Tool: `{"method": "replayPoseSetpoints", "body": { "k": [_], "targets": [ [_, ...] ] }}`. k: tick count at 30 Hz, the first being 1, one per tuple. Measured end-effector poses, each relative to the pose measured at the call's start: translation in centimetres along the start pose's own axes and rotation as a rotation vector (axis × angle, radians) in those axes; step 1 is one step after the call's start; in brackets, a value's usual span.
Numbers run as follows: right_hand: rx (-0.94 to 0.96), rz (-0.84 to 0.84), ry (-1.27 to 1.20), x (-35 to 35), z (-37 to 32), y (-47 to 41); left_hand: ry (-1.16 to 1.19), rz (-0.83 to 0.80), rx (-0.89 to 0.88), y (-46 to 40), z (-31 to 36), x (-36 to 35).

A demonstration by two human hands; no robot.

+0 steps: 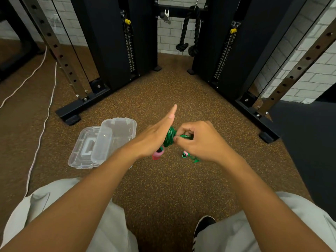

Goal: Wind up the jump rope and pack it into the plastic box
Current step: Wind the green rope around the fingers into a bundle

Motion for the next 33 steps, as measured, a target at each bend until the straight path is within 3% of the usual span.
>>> {"method": "replayPoseSetpoints", "body": {
  "k": [6, 13, 17, 23, 29, 33],
  "targets": [
    [0.061, 0.034, -0.327, 1.7, 0.7, 0.1, 0.388, -0.194, 0.080, -0.3, -0.4, -1.5],
    [0.065, 0.077, -0.549, 1.4, 1.6, -0.2, 0.794, -0.182, 0.034, 0.1, 0.7, -0.4],
    [0.047, 0.165, -0.622, 0.1, 2.4, -0.9, 1.050, -0.073, -0.042, 0.4, 0.9, 0.8],
    [-0.028, 0.242, -0.558, -1.1, 1.9, -0.8, 1.196, 0.038, -0.168, 0.8, 1.7, 1.6],
    [-0.052, 0.150, -0.139, -2.1, 0.4, -0.3, 1.260, 0.143, -0.268, 0.5, 1.3, 3.1],
    [-0.028, 0.075, 0.063, -2.6, -0.6, -0.7, 1.106, 0.192, -0.269, 0.3, 0.8, 3.9]
  ]
}}
Point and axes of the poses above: each hand's wrist, its own y-axis away from the middle knuckle, its own x-axis out of the back of the hand, z = x × y, the point moved 8 cm from there along -y, towards the middle knuckle, and after that the axes turned 8 degrees about -z, right-handed, at the moved point
